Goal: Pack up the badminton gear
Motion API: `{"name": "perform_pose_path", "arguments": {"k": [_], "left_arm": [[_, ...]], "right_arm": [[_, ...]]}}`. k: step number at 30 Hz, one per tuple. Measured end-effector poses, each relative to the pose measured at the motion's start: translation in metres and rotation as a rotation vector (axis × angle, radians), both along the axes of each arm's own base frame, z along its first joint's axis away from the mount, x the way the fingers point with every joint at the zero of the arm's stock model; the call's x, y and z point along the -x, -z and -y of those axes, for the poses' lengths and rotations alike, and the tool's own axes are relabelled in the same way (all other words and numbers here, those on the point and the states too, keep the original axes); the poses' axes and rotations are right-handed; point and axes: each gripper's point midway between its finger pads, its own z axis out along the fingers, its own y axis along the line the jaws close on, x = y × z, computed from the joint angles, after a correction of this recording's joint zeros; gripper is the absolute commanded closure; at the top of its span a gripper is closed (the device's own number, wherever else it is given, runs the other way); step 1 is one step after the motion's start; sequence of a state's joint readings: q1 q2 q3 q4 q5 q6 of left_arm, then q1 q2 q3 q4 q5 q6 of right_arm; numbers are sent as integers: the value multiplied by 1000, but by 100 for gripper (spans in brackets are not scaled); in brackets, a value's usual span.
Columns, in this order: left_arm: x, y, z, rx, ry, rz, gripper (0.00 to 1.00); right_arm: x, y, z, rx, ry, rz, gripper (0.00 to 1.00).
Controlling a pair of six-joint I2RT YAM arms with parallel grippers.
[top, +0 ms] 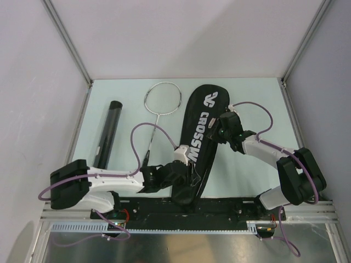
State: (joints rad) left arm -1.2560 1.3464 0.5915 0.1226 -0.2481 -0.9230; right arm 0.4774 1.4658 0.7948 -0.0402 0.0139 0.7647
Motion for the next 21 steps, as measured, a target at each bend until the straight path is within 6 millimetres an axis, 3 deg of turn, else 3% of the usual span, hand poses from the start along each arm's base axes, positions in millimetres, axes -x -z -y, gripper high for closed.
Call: {"name": "perform_pose_path", "arguments": {"k": [6,11,15,21], "left_arm": [[-24,-27,-23,-44,-50,63,36],[-70,-47,-77,-114,-191,107,34],[-96,-36,-135,-243,-317,85,29],[-106,-9,-206,-393,-445,15,25]], "right_arm": [[1,2,2,12,-6,0,100],[2,3,2,7,-15,-3,100],[3,3,1,1,-21,-7,100],[3,0,-1,-10,-28,-4,100]]}}
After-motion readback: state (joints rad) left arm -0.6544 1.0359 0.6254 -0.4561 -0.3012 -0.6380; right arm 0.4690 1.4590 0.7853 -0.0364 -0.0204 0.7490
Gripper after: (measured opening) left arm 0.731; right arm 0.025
